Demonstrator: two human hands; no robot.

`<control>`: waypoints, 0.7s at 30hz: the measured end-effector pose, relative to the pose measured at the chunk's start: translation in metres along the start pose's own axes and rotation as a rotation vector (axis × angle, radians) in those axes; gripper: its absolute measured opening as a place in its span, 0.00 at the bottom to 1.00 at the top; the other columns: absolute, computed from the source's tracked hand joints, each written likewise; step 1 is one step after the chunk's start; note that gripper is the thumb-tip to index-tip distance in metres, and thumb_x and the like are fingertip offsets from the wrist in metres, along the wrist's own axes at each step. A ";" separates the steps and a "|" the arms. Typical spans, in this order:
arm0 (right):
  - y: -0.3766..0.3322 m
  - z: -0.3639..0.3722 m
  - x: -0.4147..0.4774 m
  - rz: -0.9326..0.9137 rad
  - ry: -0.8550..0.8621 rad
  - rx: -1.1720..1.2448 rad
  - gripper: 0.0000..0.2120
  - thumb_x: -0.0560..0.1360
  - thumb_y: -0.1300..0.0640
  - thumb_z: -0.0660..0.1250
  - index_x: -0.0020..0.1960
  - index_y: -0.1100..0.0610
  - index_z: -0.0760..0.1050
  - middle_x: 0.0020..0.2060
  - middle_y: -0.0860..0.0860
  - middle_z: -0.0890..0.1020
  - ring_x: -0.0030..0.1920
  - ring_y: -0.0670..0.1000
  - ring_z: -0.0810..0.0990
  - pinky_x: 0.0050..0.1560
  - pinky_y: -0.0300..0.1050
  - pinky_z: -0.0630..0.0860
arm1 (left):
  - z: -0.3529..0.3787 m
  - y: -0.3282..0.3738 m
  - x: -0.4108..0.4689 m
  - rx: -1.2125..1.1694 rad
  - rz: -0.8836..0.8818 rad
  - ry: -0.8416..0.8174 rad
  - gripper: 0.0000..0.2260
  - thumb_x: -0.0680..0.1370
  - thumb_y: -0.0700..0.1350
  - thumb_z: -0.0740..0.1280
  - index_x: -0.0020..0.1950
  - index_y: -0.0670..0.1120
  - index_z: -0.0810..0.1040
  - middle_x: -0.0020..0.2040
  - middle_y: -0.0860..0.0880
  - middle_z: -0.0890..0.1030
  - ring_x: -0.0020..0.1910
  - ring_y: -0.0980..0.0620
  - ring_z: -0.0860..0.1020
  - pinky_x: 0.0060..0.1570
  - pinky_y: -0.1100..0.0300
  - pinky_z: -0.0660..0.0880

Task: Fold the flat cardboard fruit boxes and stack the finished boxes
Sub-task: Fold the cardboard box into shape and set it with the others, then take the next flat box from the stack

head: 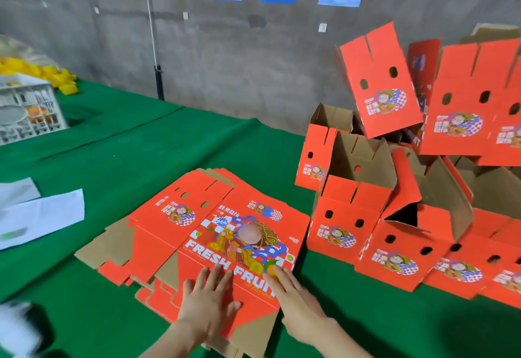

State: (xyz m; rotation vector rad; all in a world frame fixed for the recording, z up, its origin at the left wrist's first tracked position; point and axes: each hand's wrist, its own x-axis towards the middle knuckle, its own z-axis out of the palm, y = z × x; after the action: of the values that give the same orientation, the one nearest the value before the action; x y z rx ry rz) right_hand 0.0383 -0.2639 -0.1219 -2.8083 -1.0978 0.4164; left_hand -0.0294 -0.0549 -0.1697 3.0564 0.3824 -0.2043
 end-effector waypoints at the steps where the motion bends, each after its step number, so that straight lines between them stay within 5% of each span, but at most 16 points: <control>1: -0.001 0.002 0.003 -0.012 -0.026 -0.029 0.48 0.72 0.74 0.62 0.78 0.46 0.38 0.77 0.48 0.35 0.76 0.53 0.34 0.76 0.51 0.50 | 0.000 -0.001 -0.003 0.006 0.009 0.010 0.37 0.71 0.74 0.42 0.77 0.60 0.48 0.78 0.55 0.49 0.76 0.49 0.49 0.69 0.45 0.52; 4: -0.002 0.008 0.011 -0.054 -0.095 -0.110 0.52 0.69 0.78 0.60 0.77 0.45 0.34 0.76 0.49 0.32 0.75 0.53 0.32 0.76 0.50 0.40 | -0.009 -0.007 -0.009 -0.087 0.077 0.047 0.29 0.75 0.66 0.54 0.75 0.61 0.58 0.75 0.57 0.60 0.72 0.53 0.60 0.66 0.54 0.59; 7: 0.002 0.012 0.014 -0.083 -0.117 -0.099 0.52 0.68 0.79 0.55 0.77 0.42 0.34 0.76 0.47 0.33 0.75 0.51 0.32 0.73 0.46 0.37 | -0.040 -0.025 -0.006 -0.439 0.085 0.111 0.19 0.79 0.54 0.60 0.70 0.53 0.71 0.68 0.54 0.73 0.65 0.54 0.71 0.62 0.63 0.66; 13: 0.009 -0.024 0.005 -0.128 0.094 0.095 0.44 0.72 0.78 0.51 0.77 0.42 0.48 0.74 0.39 0.43 0.73 0.40 0.37 0.70 0.34 0.33 | -0.116 -0.058 -0.004 -0.648 -0.014 0.458 0.10 0.78 0.41 0.66 0.58 0.45 0.82 0.56 0.48 0.83 0.55 0.50 0.80 0.50 0.62 0.71; 15: 0.004 -0.049 0.002 -0.116 0.225 0.282 0.34 0.75 0.74 0.57 0.74 0.46 0.64 0.74 0.42 0.58 0.74 0.41 0.55 0.71 0.30 0.50 | -0.144 -0.057 -0.010 -0.672 -0.008 0.588 0.09 0.77 0.40 0.67 0.55 0.44 0.83 0.53 0.46 0.84 0.53 0.48 0.81 0.51 0.59 0.73; 17: -0.001 -0.073 -0.003 -0.016 0.400 0.431 0.21 0.76 0.69 0.64 0.64 0.50 0.77 0.66 0.45 0.74 0.63 0.40 0.73 0.55 0.26 0.71 | -0.172 -0.051 -0.017 -0.680 0.044 0.715 0.09 0.77 0.38 0.66 0.55 0.43 0.83 0.53 0.45 0.84 0.52 0.46 0.81 0.52 0.57 0.74; 21: -0.004 -0.111 -0.008 0.043 0.612 0.820 0.16 0.76 0.69 0.65 0.58 0.52 0.80 0.55 0.46 0.82 0.56 0.40 0.79 0.57 0.29 0.71 | -0.213 -0.034 -0.028 -0.619 0.177 0.909 0.14 0.77 0.33 0.64 0.62 0.38 0.77 0.65 0.41 0.75 0.66 0.43 0.72 0.65 0.55 0.65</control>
State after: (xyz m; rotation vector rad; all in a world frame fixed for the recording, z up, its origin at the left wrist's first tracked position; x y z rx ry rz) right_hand 0.0617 -0.2651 -0.0134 -2.0050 -0.5478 -0.0195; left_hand -0.0386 -0.0138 0.0439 2.3522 0.1431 1.1053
